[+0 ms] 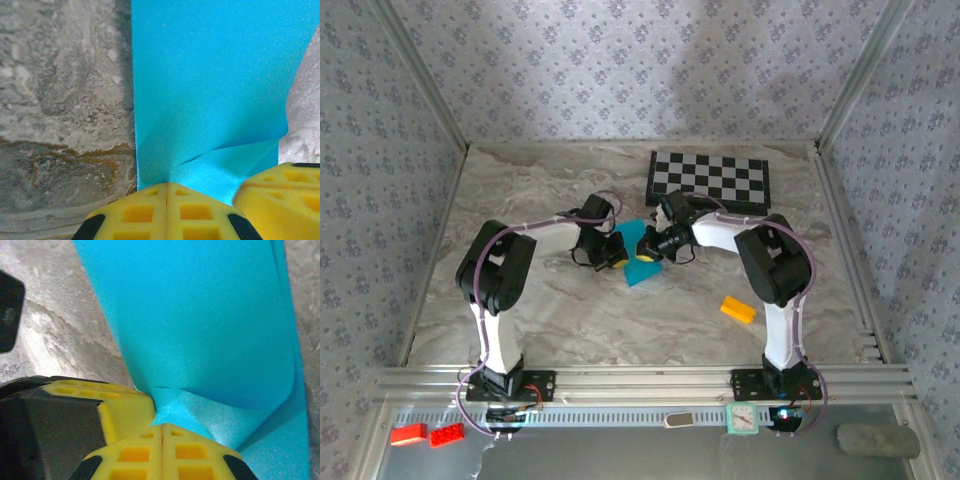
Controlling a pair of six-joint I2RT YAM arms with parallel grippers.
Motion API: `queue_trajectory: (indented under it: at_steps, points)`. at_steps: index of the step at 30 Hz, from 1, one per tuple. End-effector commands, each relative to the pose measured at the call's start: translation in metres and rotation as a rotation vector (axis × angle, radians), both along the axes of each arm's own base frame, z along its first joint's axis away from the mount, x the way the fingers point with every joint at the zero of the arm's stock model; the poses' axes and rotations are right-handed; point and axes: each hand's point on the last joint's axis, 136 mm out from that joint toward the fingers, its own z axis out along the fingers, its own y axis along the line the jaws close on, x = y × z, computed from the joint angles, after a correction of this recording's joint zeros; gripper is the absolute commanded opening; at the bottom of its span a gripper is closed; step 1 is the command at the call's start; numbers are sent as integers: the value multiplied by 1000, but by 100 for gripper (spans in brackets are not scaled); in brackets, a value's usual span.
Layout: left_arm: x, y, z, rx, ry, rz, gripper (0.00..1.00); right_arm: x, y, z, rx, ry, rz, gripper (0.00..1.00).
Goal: Fold a paper plane with a square sheet of paper (pick it up from the middle)
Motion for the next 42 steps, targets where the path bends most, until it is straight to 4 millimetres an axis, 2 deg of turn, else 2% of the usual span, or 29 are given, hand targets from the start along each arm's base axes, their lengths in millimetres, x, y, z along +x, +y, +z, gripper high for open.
queue_trajectory:
  at_steps: [1,12,20,23,27,31,38,42]
  points:
    - [-8,11,-16,88,26,-65,0,-1,-4,4,-7,-59,43,6]
    - [-8,9,-16,93,14,-181,0,-2,-8,-19,-71,-41,64,6]
    - [-7,9,-13,85,10,-190,0,-6,-18,-41,-144,-3,48,6]
    - [-2,2,2,51,-16,-183,0,-13,-23,-50,-188,14,48,6]
    - [5,-10,34,-38,-64,-147,5,-20,-27,-60,-231,36,41,5]
    - [-6,-19,45,-130,-52,-92,9,-24,-32,-69,-269,67,19,5]
    - [-35,-19,32,-168,27,-64,10,-27,-38,-75,-301,96,-1,5]
    - [-39,-25,29,-183,44,-80,10,-27,-39,-76,-306,101,-4,4]
